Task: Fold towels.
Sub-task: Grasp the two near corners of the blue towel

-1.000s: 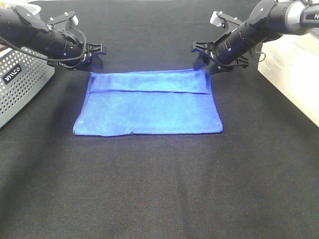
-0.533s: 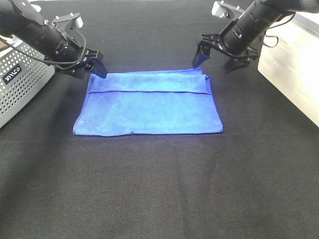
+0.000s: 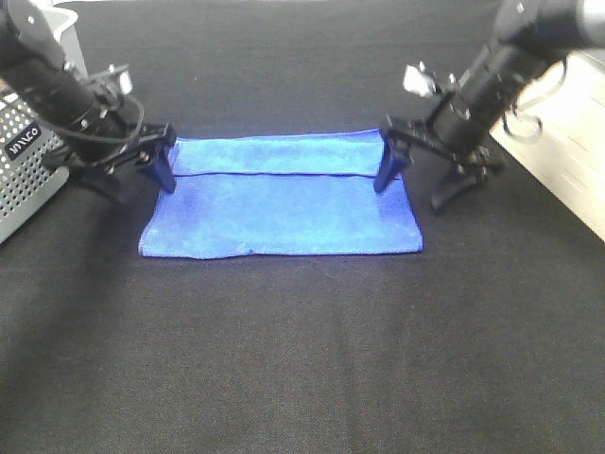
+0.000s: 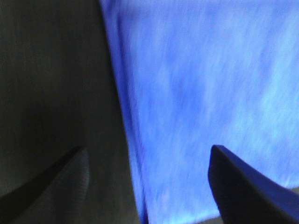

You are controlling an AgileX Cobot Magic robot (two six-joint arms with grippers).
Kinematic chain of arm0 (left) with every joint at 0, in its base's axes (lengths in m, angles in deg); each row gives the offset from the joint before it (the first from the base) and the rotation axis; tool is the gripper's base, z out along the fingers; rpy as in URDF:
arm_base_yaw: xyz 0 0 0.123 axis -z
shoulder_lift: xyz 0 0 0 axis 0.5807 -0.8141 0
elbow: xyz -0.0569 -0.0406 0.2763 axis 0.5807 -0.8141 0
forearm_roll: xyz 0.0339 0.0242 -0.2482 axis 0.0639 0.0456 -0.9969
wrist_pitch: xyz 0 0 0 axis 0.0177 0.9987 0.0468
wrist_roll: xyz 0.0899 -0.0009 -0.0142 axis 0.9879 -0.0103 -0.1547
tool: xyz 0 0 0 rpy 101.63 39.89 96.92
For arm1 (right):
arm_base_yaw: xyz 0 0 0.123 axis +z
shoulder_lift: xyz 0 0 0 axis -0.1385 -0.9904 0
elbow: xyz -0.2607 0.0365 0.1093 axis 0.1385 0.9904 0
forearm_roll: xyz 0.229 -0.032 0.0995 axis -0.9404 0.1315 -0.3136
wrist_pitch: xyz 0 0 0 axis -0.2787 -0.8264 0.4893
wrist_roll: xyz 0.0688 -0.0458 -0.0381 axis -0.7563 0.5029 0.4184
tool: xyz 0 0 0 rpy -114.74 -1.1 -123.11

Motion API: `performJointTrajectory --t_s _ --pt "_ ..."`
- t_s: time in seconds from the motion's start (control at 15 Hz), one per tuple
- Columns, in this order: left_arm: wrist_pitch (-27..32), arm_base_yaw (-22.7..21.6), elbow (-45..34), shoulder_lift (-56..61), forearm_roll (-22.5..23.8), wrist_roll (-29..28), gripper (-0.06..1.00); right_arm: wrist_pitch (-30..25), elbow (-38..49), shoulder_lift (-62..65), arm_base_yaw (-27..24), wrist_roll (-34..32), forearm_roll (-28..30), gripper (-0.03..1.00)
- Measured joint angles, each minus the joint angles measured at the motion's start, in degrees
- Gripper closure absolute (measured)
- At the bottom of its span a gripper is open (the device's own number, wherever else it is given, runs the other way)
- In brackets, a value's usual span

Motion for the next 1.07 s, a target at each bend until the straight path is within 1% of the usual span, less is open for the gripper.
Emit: performJointTrajectory --t_s 0.07,0.13,0.27,0.33,0.6,0.87,0.93,1.0,1.07 --pt "-0.9 0.0 -3.0 0.9 0.1 -1.1 0.26 2.5 6.4 2.0 -1.8 3.8 -5.6 0.16" --pt "-1.0 0.0 -4.7 1.0 0.1 -1.5 0.26 3.0 9.3 2.6 -3.1 7.4 -10.3 0.16" --pt "-2.2 0.3 -7.5 1.1 -0.1 -1.7 0.26 3.1 11.9 2.8 -3.9 13.1 -14.7 0.16" --pt "-2.9 0.4 -8.4 1.1 -0.7 -1.8 0.26 3.1 12.3 2.8 -3.6 14.3 -15.1 0.17" --pt "-5.3 1.2 -9.3 0.7 -6.0 -1.0 0.26 4.7 12.4 2.8 -3.0 14.6 -15.2 0.17" --pt "-6.9 3.6 -9.3 -0.4 -8.0 -0.9 0.26 5.8 12.4 1.4 -3.0 15.0 -15.8 0.18" --pt "-7.4 4.3 -9.2 -0.6 -8.1 -0.9 0.28 5.8 12.4 1.0 -2.8 15.1 -16.2 0.21" --pt "-8.2 4.8 -9.2 -0.7 -8.4 -0.8 0.35 6.0 12.4 0.7 -2.4 15.2 -16.7 0.26" --pt "-8.2 4.8 -9.2 -0.7 -8.4 -0.8 0.35 6.0 12.4 0.7 -2.4 15.2 -16.7 0.26"
